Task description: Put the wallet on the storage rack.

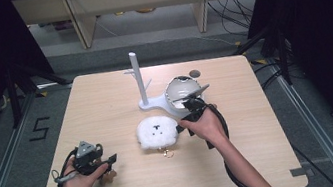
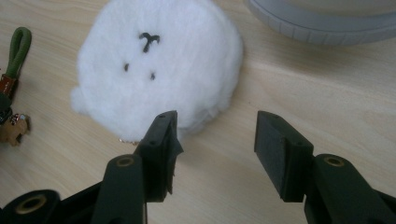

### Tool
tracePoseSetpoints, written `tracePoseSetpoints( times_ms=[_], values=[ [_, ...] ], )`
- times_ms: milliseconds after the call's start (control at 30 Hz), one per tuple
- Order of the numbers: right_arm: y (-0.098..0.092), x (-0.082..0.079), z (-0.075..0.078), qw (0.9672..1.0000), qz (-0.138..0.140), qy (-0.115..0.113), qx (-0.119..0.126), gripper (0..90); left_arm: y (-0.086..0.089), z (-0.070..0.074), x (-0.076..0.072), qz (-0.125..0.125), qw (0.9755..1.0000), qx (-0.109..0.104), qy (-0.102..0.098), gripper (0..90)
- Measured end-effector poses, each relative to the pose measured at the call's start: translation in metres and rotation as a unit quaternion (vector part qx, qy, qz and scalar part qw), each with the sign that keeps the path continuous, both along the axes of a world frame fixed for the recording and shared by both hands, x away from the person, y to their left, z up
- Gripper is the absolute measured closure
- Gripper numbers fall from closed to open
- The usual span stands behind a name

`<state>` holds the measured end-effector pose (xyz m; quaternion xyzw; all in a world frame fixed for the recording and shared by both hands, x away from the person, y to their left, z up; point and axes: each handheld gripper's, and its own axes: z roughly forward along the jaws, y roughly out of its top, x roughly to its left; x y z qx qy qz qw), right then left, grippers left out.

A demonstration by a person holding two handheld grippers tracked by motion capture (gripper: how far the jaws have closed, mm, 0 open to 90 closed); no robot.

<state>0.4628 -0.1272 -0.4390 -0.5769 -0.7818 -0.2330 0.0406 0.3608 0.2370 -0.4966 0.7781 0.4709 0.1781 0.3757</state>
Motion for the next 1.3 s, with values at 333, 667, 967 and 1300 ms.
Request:
tracePoseSetpoints(
  times_ms=[333, 667, 967, 1300],
  values=[
    [0.022, 0.017, -0.011, 0.9985, -0.02, 0.051, -0.002, 48.5, 0.002, -0.002, 0.0, 0.014, 0.9998, -0.014, -0.005, 38.5],
    [0.03, 0.025, -0.021, 0.9962, -0.044, 0.074, -0.007, 47.7, 0.0, -0.002, 0.0, 0.014, 0.9998, -0.013, -0.007, 38.5],
    [0.038, 0.031, -0.031, 0.9948, -0.034, 0.089, -0.035, 49.7, 0.002, -0.003, 0.0, 0.015, 0.9998, -0.015, -0.004, 38.5],
    [0.043, 0.032, -0.037, 0.9952, -0.015, 0.089, -0.038, 64.1, 0.003, -0.004, 0.0, 0.017, 0.9997, -0.016, -0.004, 38.5]
  ],
)
